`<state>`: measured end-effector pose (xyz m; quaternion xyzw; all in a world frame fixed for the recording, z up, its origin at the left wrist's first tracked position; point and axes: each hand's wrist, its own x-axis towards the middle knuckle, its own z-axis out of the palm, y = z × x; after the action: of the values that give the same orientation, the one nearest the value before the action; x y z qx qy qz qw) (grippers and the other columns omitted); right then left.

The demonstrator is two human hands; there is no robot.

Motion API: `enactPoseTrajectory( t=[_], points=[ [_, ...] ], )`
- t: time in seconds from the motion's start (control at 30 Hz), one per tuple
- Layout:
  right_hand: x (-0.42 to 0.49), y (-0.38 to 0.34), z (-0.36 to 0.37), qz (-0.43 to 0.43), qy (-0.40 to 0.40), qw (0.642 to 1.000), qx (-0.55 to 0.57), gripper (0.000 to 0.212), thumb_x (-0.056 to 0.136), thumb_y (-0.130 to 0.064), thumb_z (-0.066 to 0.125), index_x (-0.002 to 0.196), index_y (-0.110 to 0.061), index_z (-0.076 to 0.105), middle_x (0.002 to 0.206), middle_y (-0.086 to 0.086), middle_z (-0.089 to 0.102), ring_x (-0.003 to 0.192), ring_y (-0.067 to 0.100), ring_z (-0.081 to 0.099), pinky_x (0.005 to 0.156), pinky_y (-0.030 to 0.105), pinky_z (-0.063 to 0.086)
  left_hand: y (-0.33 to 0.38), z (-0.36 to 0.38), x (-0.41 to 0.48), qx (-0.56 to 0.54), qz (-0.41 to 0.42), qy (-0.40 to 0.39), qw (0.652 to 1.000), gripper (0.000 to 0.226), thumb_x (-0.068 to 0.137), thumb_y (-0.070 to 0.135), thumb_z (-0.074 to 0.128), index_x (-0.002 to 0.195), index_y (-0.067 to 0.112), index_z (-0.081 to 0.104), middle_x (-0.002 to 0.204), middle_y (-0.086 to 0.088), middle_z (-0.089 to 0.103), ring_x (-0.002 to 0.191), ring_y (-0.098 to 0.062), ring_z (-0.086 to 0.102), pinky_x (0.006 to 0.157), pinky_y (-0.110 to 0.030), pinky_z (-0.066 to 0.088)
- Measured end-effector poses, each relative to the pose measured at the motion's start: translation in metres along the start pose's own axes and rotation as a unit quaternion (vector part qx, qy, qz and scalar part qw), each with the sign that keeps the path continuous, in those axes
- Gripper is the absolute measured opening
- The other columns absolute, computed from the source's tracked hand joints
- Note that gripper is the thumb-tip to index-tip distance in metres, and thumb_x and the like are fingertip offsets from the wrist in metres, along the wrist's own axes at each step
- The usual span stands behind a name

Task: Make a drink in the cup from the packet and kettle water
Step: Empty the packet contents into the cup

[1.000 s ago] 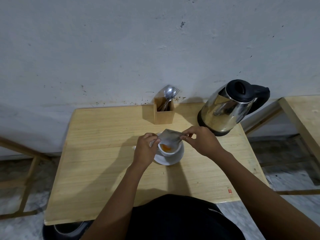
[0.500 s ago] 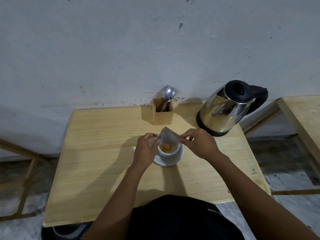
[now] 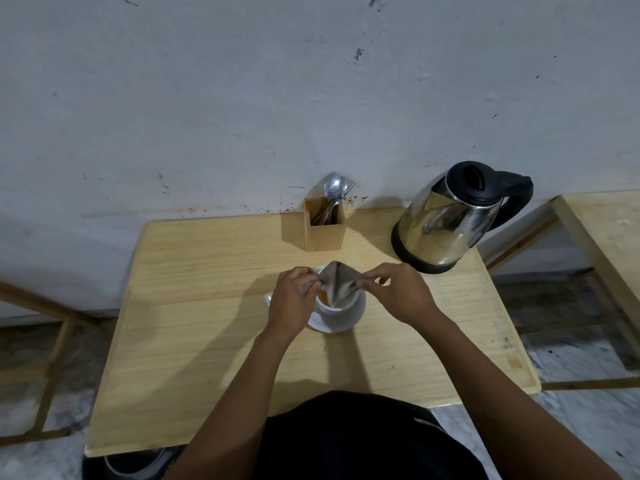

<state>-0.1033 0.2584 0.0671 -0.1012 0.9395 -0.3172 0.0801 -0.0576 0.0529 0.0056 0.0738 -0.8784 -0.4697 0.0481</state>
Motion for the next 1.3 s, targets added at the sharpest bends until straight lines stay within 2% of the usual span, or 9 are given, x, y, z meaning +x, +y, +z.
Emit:
enactPoseTrajectory(
  t=[0.1,0.17,0.3,0.57,0.73,0.87,1.0,1.13,1.3],
  points=[
    [-0.001,0.001,0.000,-0.026,0.038,0.999,-0.026,0.007,0.083,-0.037,0.074,0.086,-0.032,0.079,0.089,-0.018,0.073,0.074,0.002,0.058,0.067,0.025,0.041,0.001,0.000,0.000,-0.001,-0.009,0.000,1.000,0.014,0.088,0.015,0.064,0.094,0.010,0.076,0.105,-0.004,0.069,0.102,-0.025,0.059,0.090,-0.042,0.050],
    [-0.001,-0.001,-0.002,-0.016,-0.002,1.000,-0.004,0.007,0.083,-0.036,0.074,0.087,-0.033,0.078,0.089,-0.019,0.071,0.072,0.003,0.055,0.063,0.025,0.041,0.000,-0.001,-0.001,0.001,-0.010,0.000,1.000,0.015,0.088,0.015,0.063,0.095,0.011,0.076,0.105,-0.004,0.069,0.102,-0.024,0.059,0.091,-0.042,0.049],
    [-0.003,-0.001,-0.002,-0.016,0.036,0.999,-0.028,0.009,0.085,-0.036,0.072,0.090,-0.032,0.078,0.089,-0.018,0.070,0.071,0.001,0.053,0.056,0.013,0.034,0.006,-0.001,-0.002,0.012,-0.016,0.011,1.000,0.016,0.089,0.016,0.064,0.099,0.009,0.075,0.109,-0.004,0.068,0.104,-0.017,0.051,0.089,-0.026,0.039],
    [-0.003,0.000,-0.001,-0.040,0.054,0.996,-0.062,0.009,0.084,-0.038,0.072,0.089,-0.034,0.078,0.092,-0.017,0.073,0.078,0.007,0.061,0.064,0.026,0.044,0.007,-0.002,-0.002,0.027,-0.026,0.004,0.999,0.019,0.090,0.017,0.062,0.101,0.009,0.075,0.113,-0.003,0.066,0.110,-0.020,0.050,0.090,-0.024,0.037],
    [-0.006,0.001,-0.002,-0.066,0.086,0.992,-0.059,0.007,0.084,-0.035,0.074,0.089,-0.032,0.078,0.090,-0.015,0.074,0.079,0.009,0.058,0.070,0.031,0.046,0.007,-0.004,0.000,-0.015,-0.036,-0.017,0.999,0.015,0.088,0.018,0.065,0.095,0.009,0.075,0.103,0.001,0.062,0.102,-0.020,0.058,0.086,-0.028,0.046],
    [-0.008,0.004,-0.002,-0.106,0.105,0.988,-0.027,0.007,0.083,-0.028,0.076,0.089,-0.027,0.078,0.087,-0.013,0.070,0.079,0.005,0.046,0.067,0.027,0.041,0.018,-0.015,0.000,-0.057,-0.065,-0.001,0.996,0.021,0.094,0.026,0.055,0.108,0.016,0.068,0.112,0.001,0.060,0.104,-0.013,0.056,0.089,-0.026,0.044],
    [-0.017,0.003,0.000,-0.171,0.183,0.968,0.006,0.010,0.080,-0.019,0.078,0.090,-0.018,0.078,0.081,-0.008,0.058,0.081,0.011,0.050,0.068,0.016,0.037,0.034,-0.037,-0.002,-0.128,-0.186,0.040,0.973,0.041,0.097,0.046,0.042,0.104,0.015,0.068,0.104,-0.002,0.068,0.090,-0.016,0.062,0.084,-0.032,0.048],
    [-0.026,-0.006,0.013,-0.268,0.224,0.936,-0.036,0.012,0.082,-0.022,0.071,0.086,-0.013,0.077,0.081,0.001,0.063,0.075,0.020,0.055,0.062,0.032,0.044,0.046,-0.056,-0.003,-0.243,-0.283,-0.071,0.925,0.058,0.087,0.060,0.051,0.093,0.006,0.072,0.081,-0.008,0.076,0.066,-0.021,0.064,0.074,-0.035,0.054],
    [-0.032,-0.020,0.028,-0.312,0.202,0.926,-0.068,0.011,0.079,-0.020,0.070,0.088,-0.016,0.076,0.087,0.004,0.065,0.079,0.019,0.053,0.064,0.029,0.039,0.039,-0.059,-0.011,-0.279,-0.273,-0.099,0.915,0.043,0.086,0.035,0.066,0.098,-0.006,0.067,0.085,-0.012,0.068,0.078,-0.024,0.064,0.076,-0.038,0.053]
  ],
)
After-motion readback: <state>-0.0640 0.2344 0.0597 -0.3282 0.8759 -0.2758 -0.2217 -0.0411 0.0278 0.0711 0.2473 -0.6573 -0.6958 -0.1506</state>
